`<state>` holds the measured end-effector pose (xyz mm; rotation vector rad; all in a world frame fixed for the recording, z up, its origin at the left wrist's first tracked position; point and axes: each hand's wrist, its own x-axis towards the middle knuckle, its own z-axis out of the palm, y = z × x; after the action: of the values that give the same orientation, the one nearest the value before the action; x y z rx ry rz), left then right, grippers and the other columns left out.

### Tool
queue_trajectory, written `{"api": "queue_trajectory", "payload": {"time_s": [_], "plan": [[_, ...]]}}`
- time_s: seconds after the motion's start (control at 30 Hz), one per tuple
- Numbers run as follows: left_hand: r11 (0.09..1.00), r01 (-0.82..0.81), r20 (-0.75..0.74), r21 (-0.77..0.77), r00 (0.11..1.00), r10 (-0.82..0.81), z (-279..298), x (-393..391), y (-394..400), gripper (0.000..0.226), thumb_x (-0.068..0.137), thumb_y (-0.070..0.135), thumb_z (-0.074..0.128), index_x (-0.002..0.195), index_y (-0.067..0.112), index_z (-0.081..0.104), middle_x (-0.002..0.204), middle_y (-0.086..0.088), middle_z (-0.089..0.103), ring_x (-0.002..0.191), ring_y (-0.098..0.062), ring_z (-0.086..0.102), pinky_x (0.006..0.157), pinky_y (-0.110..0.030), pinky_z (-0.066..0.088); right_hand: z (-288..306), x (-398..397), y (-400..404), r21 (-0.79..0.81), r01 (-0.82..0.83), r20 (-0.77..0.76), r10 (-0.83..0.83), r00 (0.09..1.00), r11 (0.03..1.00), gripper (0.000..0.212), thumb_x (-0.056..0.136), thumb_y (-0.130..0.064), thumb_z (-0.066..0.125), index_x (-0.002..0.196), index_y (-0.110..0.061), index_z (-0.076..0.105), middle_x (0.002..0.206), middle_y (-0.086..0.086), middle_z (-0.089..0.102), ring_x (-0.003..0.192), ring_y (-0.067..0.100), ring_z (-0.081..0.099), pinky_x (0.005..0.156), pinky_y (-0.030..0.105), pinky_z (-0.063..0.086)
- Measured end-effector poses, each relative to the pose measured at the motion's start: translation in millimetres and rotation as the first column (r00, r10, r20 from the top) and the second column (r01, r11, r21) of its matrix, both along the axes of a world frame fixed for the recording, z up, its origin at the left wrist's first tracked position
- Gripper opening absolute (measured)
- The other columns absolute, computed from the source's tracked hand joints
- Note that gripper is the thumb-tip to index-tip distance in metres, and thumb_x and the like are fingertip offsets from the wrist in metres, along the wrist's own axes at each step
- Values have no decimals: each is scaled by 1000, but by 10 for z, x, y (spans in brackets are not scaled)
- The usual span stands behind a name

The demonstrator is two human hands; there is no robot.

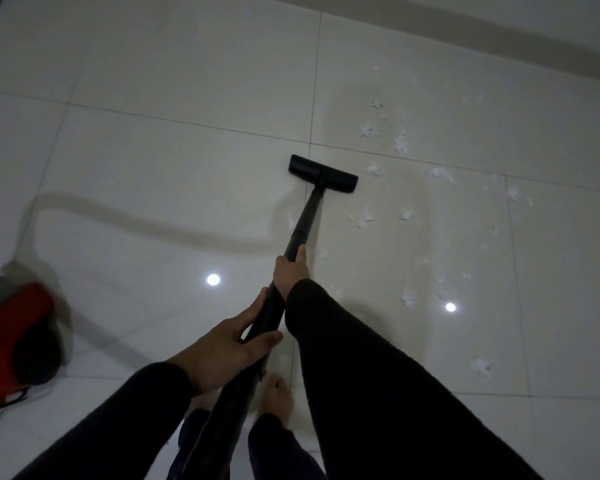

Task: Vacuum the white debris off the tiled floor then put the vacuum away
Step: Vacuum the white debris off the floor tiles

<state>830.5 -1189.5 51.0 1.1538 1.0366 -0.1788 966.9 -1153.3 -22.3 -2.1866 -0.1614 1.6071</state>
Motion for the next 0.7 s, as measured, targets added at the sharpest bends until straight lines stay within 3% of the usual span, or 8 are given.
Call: {"api": "queue_trajectory", "payload": {"time_s": [0.17, 0.27, 0.4, 0.53, 0.63, 0.7], "plan": [[1000, -9, 7, -17, 1000, 9, 25, -197, -140, 69, 92, 39, 52, 142, 54, 7, 78, 13, 61, 66, -7, 68, 70, -22, 53, 62, -197, -128, -11, -27, 11, 27, 1000, 1000, 64, 102, -23, 34, 153, -34, -3, 107, 9, 52, 69, 15, 48, 73, 30, 41], [1000, -9, 30, -14, 1000, 9, 37, -304, -248, 67, 92, 37, 51, 140, 57, 9, 77, 13, 58, 60, -3, 66, 65, -19, 51, 124, -313, -247, -16, -13, 8, 13, 1000, 1000, 64, 102, -24, 34, 153, -34, -3, 90, 3, 47, 65, 14, 48, 71, 31, 41], [1000, 16, 49, 3, 999, -16, 27, -493, -383, 67, 92, 39, 52, 140, 58, 10, 79, 10, 61, 69, -6, 67, 66, -19, 52, 206, -474, -407, -4, 19, -2, -19, 1000, 1000, 64, 102, -23, 34, 153, -34, -3, 97, 3, 43, 67, 13, 46, 73, 32, 41], [1000, 15, 43, -27, 999, -14, 18, -728, -534, 71, 90, 41, 53, 142, 56, 7, 96, -2, 62, 74, -9, 69, 69, -21, 53, 227, -696, -572, 11, 11, -8, -10, 1000, 1000, 64, 102, -18, 34, 154, -32, -1, 122, 4, 46, 70, 14, 47, 75, 31, 39], [999, 26, 56, -27, 998, -25, 31, -877, -634, 71, 92, 39, 52, 143, 54, 6, 87, 8, 61, 71, -8, 70, 66, -19, 52, 261, -851, -683, 28, 45, -22, -45, 999, 999, 65, 102, -18, 35, 154, -31, -2, 98, 1, 40, 70, 14, 47, 75, 31, 41], [999, 38, 67, -30, 997, -36, 28, -958, -693, 71, 92, 39, 52, 143, 52, 6, 87, 8, 61, 71, -7, 70, 68, -19, 53, 242, -923, -770, 21, 53, -18, -52, 998, 998, 65, 102, -18, 34, 154, -31, -3, 102, 4, 41, 77, 18, 51, 77, 32, 43]]}}
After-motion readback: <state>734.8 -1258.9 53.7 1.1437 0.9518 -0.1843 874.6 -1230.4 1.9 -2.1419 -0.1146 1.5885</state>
